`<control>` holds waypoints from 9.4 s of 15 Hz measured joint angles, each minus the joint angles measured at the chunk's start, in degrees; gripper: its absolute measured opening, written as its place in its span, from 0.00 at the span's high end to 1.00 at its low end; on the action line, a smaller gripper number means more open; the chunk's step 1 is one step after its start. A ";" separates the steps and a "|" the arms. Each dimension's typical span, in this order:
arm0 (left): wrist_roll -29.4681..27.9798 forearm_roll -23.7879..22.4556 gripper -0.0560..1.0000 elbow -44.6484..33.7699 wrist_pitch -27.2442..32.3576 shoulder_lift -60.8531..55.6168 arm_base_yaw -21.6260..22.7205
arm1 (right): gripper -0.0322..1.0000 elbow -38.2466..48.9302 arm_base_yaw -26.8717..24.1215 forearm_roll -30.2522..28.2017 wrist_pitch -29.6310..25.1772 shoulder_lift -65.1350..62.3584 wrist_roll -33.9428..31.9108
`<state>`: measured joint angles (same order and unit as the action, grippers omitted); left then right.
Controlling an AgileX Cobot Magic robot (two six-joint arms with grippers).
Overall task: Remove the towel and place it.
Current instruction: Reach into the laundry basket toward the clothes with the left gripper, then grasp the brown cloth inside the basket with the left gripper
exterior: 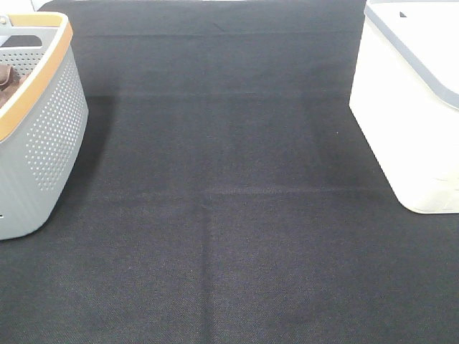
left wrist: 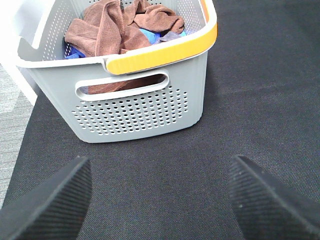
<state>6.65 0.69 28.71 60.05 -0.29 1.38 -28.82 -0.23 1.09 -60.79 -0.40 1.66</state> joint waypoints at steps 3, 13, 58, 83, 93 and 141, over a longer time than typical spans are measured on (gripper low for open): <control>0.00 0.00 0.26 0.00 0.00 0.00 0.00 | 0.21 0.00 0.00 0.00 0.00 0.00 0.00; 0.00 0.00 0.26 0.00 0.00 0.00 0.00 | 0.21 0.00 0.00 0.00 0.00 0.00 0.00; 0.00 0.00 0.26 0.00 0.00 0.00 0.00 | 0.21 0.00 0.00 0.00 0.00 0.00 0.00; -2.06 -3.72 0.31 6.25 -26.70 28.53 0.00 | 0.21 0.00 0.00 0.00 0.00 0.00 0.00; -15.76 -11.06 0.31 37.87 -17.65 69.04 0.00 | 0.21 0.00 0.00 0.00 0.00 0.00 0.00; -15.47 -4.41 0.95 72.02 -2.12 111.55 5.44 | 0.21 0.00 0.00 0.00 0.00 0.00 0.00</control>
<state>-8.82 -3.72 100.73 57.93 111.27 6.82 -28.82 -0.23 1.09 -60.79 -0.40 1.66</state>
